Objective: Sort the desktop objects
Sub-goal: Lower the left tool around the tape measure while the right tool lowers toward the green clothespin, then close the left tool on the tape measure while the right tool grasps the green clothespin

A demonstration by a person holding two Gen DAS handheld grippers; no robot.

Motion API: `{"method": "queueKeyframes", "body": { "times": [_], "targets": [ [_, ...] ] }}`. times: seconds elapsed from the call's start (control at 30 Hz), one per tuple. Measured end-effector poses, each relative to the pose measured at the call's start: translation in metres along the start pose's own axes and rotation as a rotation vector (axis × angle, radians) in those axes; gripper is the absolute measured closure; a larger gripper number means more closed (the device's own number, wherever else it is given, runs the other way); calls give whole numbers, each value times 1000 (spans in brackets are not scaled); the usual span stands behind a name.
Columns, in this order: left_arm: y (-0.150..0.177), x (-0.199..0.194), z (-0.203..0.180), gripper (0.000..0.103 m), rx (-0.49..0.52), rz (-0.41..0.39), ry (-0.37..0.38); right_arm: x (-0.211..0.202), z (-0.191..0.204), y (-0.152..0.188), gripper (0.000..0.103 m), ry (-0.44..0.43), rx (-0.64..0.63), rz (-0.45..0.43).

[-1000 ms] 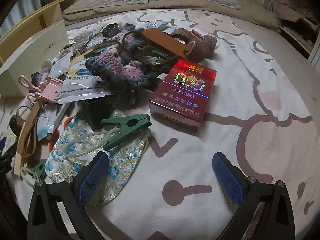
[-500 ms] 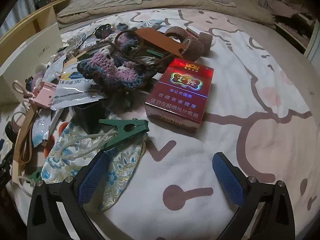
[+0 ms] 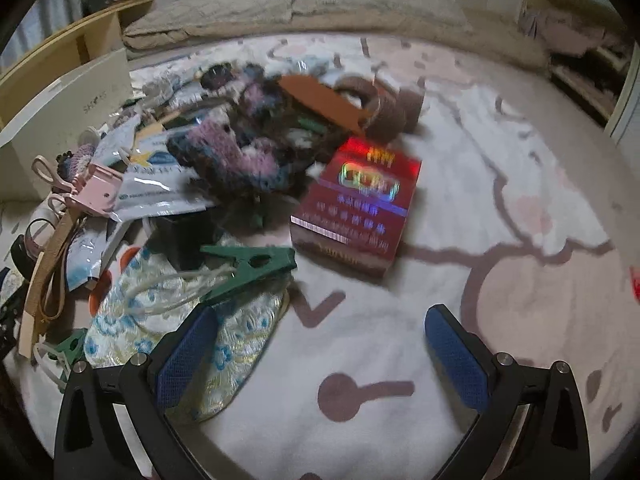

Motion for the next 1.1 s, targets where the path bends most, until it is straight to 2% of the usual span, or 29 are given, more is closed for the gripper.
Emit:
{"method": "queueKeyframes", "body": {
  "times": [0.07,0.3,0.33,0.4,0.67,0.7,0.83,0.9,1.0,1.1],
  "targets": [
    [0,-1,0,40,1,-2,2,-4,4,-3,0,13,-31,-33],
    [-1,-2,-2,45,26,-10,29,-18,19,-9,1,-13,-108,-121],
    [-1,-2,-2,46,24,-11,31,-17,20,-9,2,-15,-111,-119],
    [-2,-2,-2,47,23,-11,36,-13,23,-10,22,-10,-125,-106],
    [-2,-2,-4,50,29,-14,47,-4,30,-11,25,-16,-159,-87],
    [-2,-2,-4,50,30,-15,46,-3,31,-12,30,-14,-165,-88],
    [-3,-2,-4,50,28,-12,49,0,33,-13,36,-21,-168,-89],
    [-3,-1,-3,50,22,-10,54,0,34,-12,44,-40,-164,-82],
    [-3,-2,-3,50,20,-10,57,0,34,-11,49,-47,-154,-78],
    [-3,-2,-3,50,19,-11,58,0,32,-11,49,-60,-133,-75]
  ]
}}
Point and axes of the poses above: each gripper's, at about its wrist camera, not at the fingertips, and x roughly the way its jaws point, z to its left, y to its underside, the point moved 4 cm from there along x, roughly the way its jaws point, and after that the axes turned 3 degrees about -x, right-handed, at the moved point
